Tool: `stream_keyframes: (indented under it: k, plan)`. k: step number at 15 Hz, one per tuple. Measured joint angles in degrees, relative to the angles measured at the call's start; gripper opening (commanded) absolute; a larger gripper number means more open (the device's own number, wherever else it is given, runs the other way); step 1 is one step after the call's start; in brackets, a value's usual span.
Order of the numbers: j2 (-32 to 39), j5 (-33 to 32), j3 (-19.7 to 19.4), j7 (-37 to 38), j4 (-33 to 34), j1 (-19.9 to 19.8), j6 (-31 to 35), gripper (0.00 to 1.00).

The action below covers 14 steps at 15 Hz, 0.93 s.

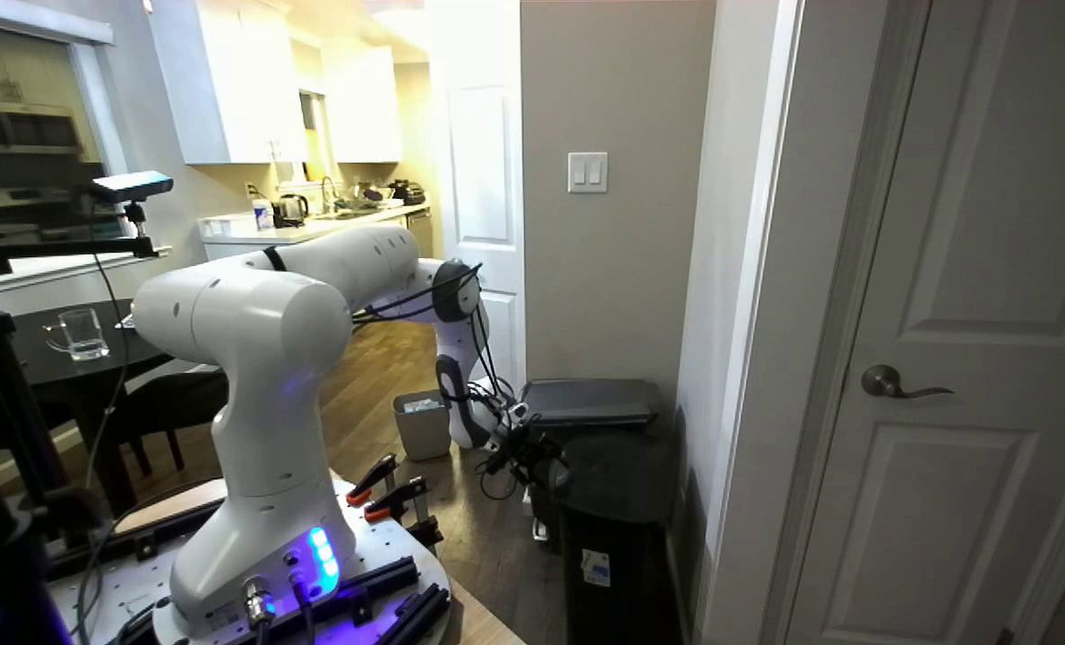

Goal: Open the bin completely

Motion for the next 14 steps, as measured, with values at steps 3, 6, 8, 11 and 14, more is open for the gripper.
stream_keyframes:
  k: [3,6,8,11,14]
  plan:
    - [-2.34,-0.1,-1.85,2.67,-2.03,0.06,-0.03,1.0]
    - [-6.65,-0.36,-3.13,7.31,-7.07,0.34,0.05,1.0]
    - [-10.03,-1.6,-3.42,10.62,-10.91,0.26,0.16,1.0]
    - [-15.12,-4.98,-3.17,15.78,-16.52,-0.41,0.13,1.0]
    - [-19.97,-9.11,-2.2,19.9,-21.79,-2.37,1.02,1.0]
